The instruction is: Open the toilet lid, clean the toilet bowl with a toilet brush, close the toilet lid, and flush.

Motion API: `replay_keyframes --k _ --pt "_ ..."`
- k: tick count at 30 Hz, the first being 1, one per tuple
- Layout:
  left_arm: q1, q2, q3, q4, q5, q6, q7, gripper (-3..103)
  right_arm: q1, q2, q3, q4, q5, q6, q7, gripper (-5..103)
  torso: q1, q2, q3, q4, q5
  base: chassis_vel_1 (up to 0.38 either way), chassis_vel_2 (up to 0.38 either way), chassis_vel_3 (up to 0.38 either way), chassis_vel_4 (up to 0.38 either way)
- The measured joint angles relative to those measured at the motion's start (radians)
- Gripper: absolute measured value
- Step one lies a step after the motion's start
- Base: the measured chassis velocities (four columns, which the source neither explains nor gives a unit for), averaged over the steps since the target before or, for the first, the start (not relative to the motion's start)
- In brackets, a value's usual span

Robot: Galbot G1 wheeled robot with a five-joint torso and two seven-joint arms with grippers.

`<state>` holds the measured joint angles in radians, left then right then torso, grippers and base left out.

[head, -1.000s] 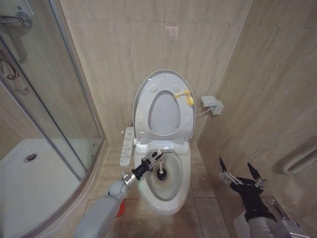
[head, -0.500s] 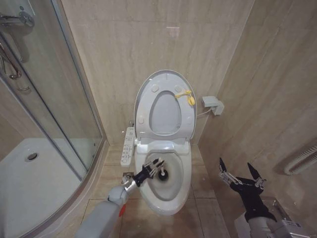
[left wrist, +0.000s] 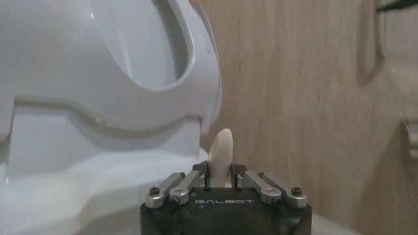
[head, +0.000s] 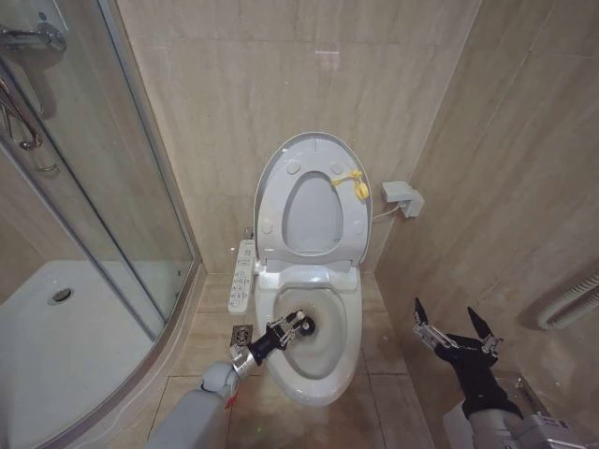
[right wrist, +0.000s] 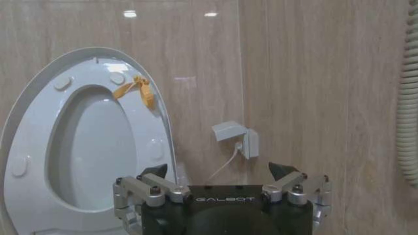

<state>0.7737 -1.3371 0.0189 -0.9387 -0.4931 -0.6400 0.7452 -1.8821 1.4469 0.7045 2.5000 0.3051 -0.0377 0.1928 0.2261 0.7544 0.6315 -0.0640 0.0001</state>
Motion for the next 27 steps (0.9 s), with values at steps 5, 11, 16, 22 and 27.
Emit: replay_keyframes --k 5,11,16,22,27 --pt "-0.003 0.011 0.043 -0.121 -0.124 0.043 -0.042 22 0.000 0.000 0.000 0.000 0.000 0.000 0.000 100 0.000 0.000 0.000 -0.0007 -0.0003 0.000 0.000 0.000 0.000" --pt "-0.002 0.002 0.045 -0.114 -0.109 0.047 -0.042 22 0.000 0.000 0.000 0.000 0.000 0.000 0.000 100 0.000 0.000 0.000 -0.0004 -0.0002 0.000 0.000 0.000 0.000" --pt "-0.001 -0.014 -0.001 -0.006 0.012 0.020 -0.016 22 0.000 0.000 0.000 0.000 0.000 0.000 0.000 100 0.000 0.000 0.000 0.0007 0.0000 0.000 0.000 0.000 0.000" --pt "-0.006 0.021 0.009 -0.091 -0.066 0.044 -0.048 22 0.000 0.000 0.000 0.000 0.000 0.000 0.000 100 0.000 0.000 0.000 -0.0002 0.0000 0.000 0.000 0.000 0.000" --pt "-0.008 0.035 0.030 -0.192 -0.158 0.075 -0.073 22 0.000 0.000 0.000 0.000 0.000 0.000 0.000 100 0.000 0.000 0.000 -0.0006 0.0000 0.000 0.000 0.000 0.000"
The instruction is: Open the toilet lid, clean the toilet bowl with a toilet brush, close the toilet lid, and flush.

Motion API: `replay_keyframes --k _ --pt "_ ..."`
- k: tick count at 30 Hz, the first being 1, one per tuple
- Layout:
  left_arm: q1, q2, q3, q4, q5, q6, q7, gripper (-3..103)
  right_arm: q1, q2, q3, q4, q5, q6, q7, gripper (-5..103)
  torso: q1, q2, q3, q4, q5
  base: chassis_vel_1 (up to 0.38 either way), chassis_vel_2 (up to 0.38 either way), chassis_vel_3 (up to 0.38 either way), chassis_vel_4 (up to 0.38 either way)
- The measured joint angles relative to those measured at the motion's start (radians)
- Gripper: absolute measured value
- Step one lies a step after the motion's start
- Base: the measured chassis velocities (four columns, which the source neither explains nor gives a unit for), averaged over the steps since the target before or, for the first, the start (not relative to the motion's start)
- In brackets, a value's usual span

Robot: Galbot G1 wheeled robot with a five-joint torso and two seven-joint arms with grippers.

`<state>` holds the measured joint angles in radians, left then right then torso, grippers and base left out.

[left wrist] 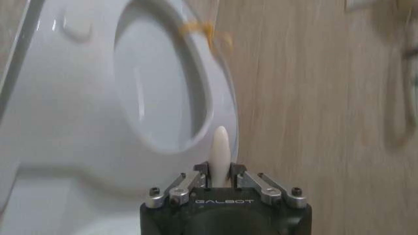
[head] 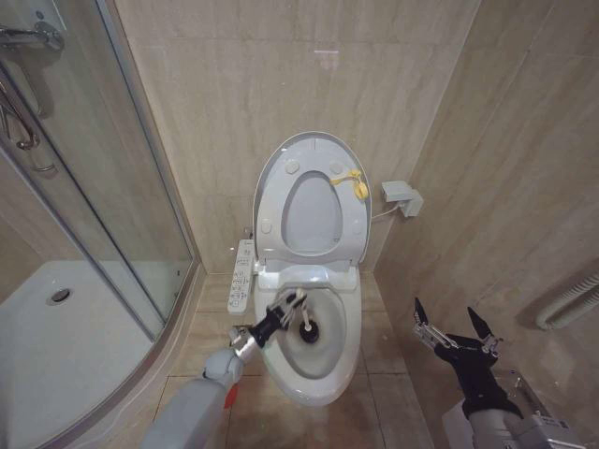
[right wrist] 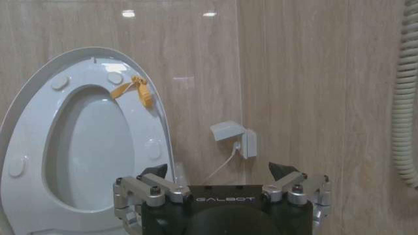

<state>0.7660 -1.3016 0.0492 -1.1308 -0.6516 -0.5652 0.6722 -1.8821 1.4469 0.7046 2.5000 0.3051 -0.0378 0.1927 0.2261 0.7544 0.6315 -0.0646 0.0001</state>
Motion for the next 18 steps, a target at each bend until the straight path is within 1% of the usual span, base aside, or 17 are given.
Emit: replay_keyframes --k 2,4,5,8,9,12,14,15,16,18 --pt "-0.003 -0.001 0.003 0.005 0.011 0.003 0.003 22 0.000 0.000 0.000 0.000 0.000 0.000 0.000 100 0.000 0.000 0.000 0.0002 0.0000 0.000 0.000 0.000 0.000" --pt "-0.001 -0.011 -0.009 0.054 0.056 -0.008 0.026 22 0.000 0.000 0.000 0.000 0.000 0.000 0.000 100 0.000 0.000 0.000 0.0005 0.0000 0.000 0.000 0.000 0.000" --pt "-0.001 -0.011 -0.009 0.054 0.056 -0.008 0.026 22 0.000 0.000 0.000 0.000 0.000 0.000 0.000 100 0.000 0.000 0.000 0.0005 0.0000 0.000 0.000 0.000 0.000" --pt "0.011 -0.025 -0.035 0.142 0.152 -0.035 0.041 22 0.000 0.000 0.000 0.000 0.000 0.000 0.000 100 0.000 0.000 0.000 0.0007 -0.0001 0.000 0.000 0.000 0.000" --pt "0.011 -0.025 -0.035 0.142 0.152 -0.035 0.041 22 0.000 0.000 0.000 0.000 0.000 0.000 0.000 100 0.000 0.000 0.000 0.0007 -0.0001 0.000 0.000 0.000 0.000" --pt "0.007 -0.028 -0.049 0.208 0.217 -0.058 0.040 22 0.000 0.000 0.000 0.000 0.000 0.000 0.000 100 0.000 0.000 0.000 0.0010 0.0000 0.000 0.000 0.000 0.000" --pt "0.005 -0.026 -0.050 0.212 0.219 -0.062 0.035 22 0.000 0.000 0.000 0.000 0.000 0.000 0.000 100 0.000 0.000 0.000 0.0009 0.0000 0.000 0.000 0.000 0.000" --pt "0.004 -0.023 -0.048 0.204 0.204 -0.063 0.029 22 0.000 0.000 0.000 0.000 0.000 0.000 0.000 100 0.000 0.000 0.000 0.0008 0.0000 0.000 0.000 0.000 0.000" --pt "0.005 -0.019 -0.041 0.176 0.172 -0.061 0.022 22 0.000 0.000 0.000 0.000 0.000 0.000 0.000 100 0.000 0.000 0.000 0.0009 0.0000 0.000 0.000 0.000 0.000" --pt "0.010 -0.013 -0.027 0.099 0.102 -0.051 0.008 22 0.000 0.000 0.000 0.000 0.000 0.000 0.000 100 0.000 0.000 0.000 0.0001 -0.0002 0.000 0.000 0.000 0.000"
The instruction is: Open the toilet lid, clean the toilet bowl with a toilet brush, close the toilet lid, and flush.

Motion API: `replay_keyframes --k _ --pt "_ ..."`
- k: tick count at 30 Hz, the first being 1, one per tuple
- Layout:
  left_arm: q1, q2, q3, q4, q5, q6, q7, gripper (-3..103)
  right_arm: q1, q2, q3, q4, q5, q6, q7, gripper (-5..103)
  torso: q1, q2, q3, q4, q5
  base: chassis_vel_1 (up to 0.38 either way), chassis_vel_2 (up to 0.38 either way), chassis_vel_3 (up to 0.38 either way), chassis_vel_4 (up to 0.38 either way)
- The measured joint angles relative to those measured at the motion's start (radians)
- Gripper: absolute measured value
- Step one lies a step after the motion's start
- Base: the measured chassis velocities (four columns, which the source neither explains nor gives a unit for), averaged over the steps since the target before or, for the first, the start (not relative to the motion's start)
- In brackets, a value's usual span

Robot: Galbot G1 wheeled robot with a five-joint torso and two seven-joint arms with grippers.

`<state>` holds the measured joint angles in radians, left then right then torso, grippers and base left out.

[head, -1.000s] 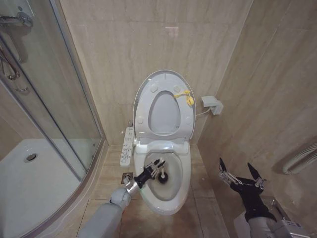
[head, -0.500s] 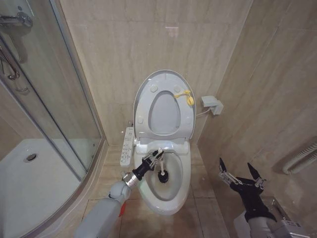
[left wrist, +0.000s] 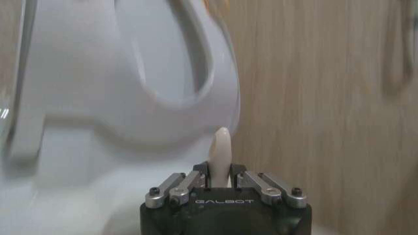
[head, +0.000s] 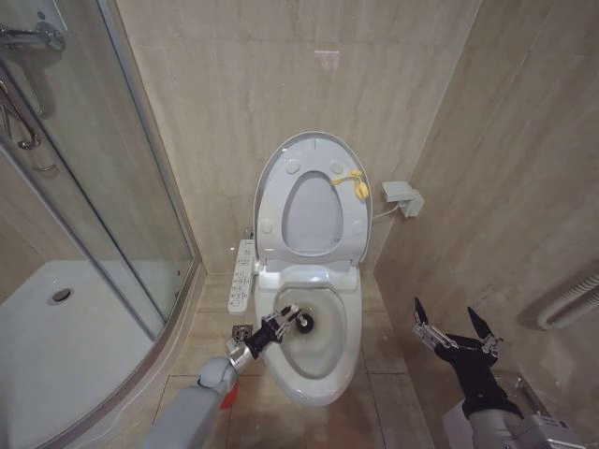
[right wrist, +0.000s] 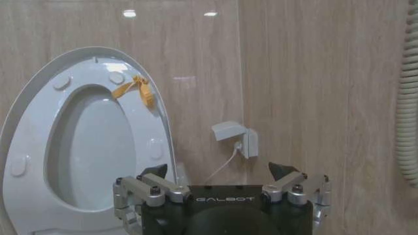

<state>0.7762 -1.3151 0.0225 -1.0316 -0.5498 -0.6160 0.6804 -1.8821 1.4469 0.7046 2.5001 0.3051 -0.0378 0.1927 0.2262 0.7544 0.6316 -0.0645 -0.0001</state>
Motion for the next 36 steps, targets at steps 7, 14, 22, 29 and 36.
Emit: replay_keyframes --k 7,14,22,29,36 --pt "0.015 0.036 0.002 -0.196 -0.114 0.032 -0.040 22 0.000 0.000 0.000 0.000 0.000 0.000 0.000 100 0.000 0.000 0.000 0.0002 0.0001 0.000 0.000 0.000 0.000" --pt "0.061 0.099 -0.021 -0.309 -0.173 0.055 -0.059 22 0.000 0.000 0.000 0.000 0.000 0.000 0.000 100 0.000 0.000 0.000 0.0007 0.0001 0.000 0.000 0.000 0.000" --pt "0.117 0.112 -0.048 -0.347 -0.183 0.062 -0.058 22 0.000 0.000 0.000 0.000 0.000 0.000 0.000 100 0.000 0.000 0.000 0.0005 0.0000 0.000 0.000 0.000 0.000" --pt "0.158 0.124 -0.069 -0.399 -0.182 0.067 -0.059 22 0.000 0.000 0.000 0.000 0.000 0.000 0.000 100 0.000 0.000 0.000 0.0004 0.0001 0.000 0.000 0.000 0.000" --pt "0.192 0.132 -0.087 -0.431 -0.182 0.070 -0.057 22 0.000 0.000 0.000 0.000 0.000 0.000 0.000 100 0.000 0.000 0.000 0.0004 0.0001 0.000 0.000 0.000 0.000"
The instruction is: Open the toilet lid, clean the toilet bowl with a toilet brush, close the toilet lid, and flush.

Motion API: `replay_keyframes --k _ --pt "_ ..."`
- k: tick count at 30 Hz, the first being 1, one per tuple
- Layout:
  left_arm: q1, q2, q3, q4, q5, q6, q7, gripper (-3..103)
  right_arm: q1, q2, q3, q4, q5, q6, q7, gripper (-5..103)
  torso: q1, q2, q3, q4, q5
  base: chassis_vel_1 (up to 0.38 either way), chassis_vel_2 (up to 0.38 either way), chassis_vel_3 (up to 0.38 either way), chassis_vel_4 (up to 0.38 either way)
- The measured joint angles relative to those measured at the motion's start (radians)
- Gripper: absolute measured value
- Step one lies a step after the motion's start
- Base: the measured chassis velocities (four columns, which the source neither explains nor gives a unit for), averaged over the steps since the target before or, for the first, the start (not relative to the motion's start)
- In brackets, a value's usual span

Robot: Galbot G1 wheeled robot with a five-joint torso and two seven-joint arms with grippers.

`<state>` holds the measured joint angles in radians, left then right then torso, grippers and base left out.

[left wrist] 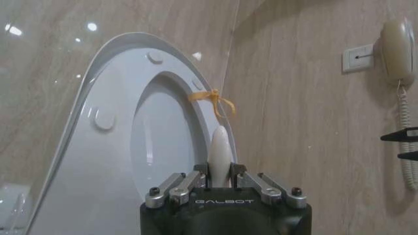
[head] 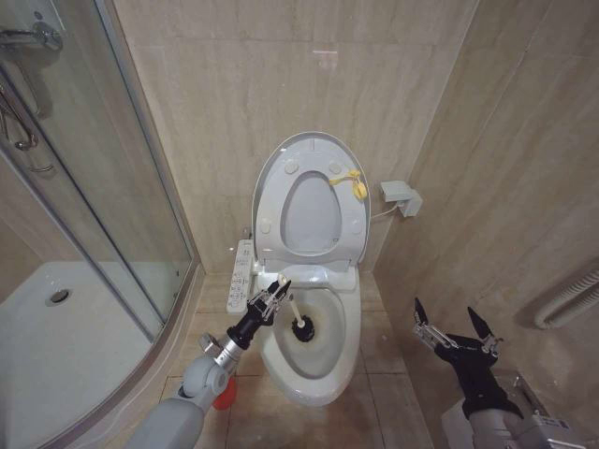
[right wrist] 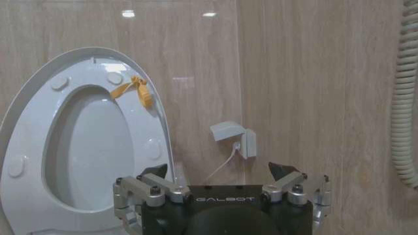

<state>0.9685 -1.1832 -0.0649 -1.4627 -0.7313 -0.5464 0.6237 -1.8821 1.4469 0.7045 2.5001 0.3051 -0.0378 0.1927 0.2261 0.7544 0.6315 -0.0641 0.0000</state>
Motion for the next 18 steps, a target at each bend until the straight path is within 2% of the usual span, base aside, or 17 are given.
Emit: replay_keyframes --k 7,10,11,14,18 --pt "0.004 0.002 -0.004 0.008 0.009 0.000 0.008 22 0.000 0.000 0.000 0.000 0.000 0.000 0.000 100 0.000 0.000 0.000 0.0000 0.0000 0.000 0.000 0.000 0.000" --pt "-0.047 -0.007 0.003 0.133 0.081 -0.032 0.063 22 0.000 0.000 0.000 0.000 0.000 0.000 0.000 100 0.000 0.000 0.000 0.0002 -0.0001 0.000 0.000 0.000 0.000" --pt "-0.047 -0.007 0.003 0.133 0.081 -0.032 0.063 22 0.000 0.000 0.000 0.000 0.000 0.000 0.000 100 0.000 0.000 0.000 0.0002 -0.0001 0.000 0.000 0.000 0.000" --pt "-0.131 -0.030 0.033 0.323 0.147 -0.090 0.142 22 0.000 0.000 0.000 0.000 0.000 0.000 0.000 100 0.000 0.000 0.000 -0.0002 0.0000 0.000 0.000 0.000 0.000" --pt "-0.172 -0.054 0.063 0.401 0.168 -0.109 0.166 22 0.000 0.000 0.000 0.000 0.000 0.000 0.000 100 0.000 0.000 0.000 0.0000 0.0000 0.000 0.000 0.000 0.000"
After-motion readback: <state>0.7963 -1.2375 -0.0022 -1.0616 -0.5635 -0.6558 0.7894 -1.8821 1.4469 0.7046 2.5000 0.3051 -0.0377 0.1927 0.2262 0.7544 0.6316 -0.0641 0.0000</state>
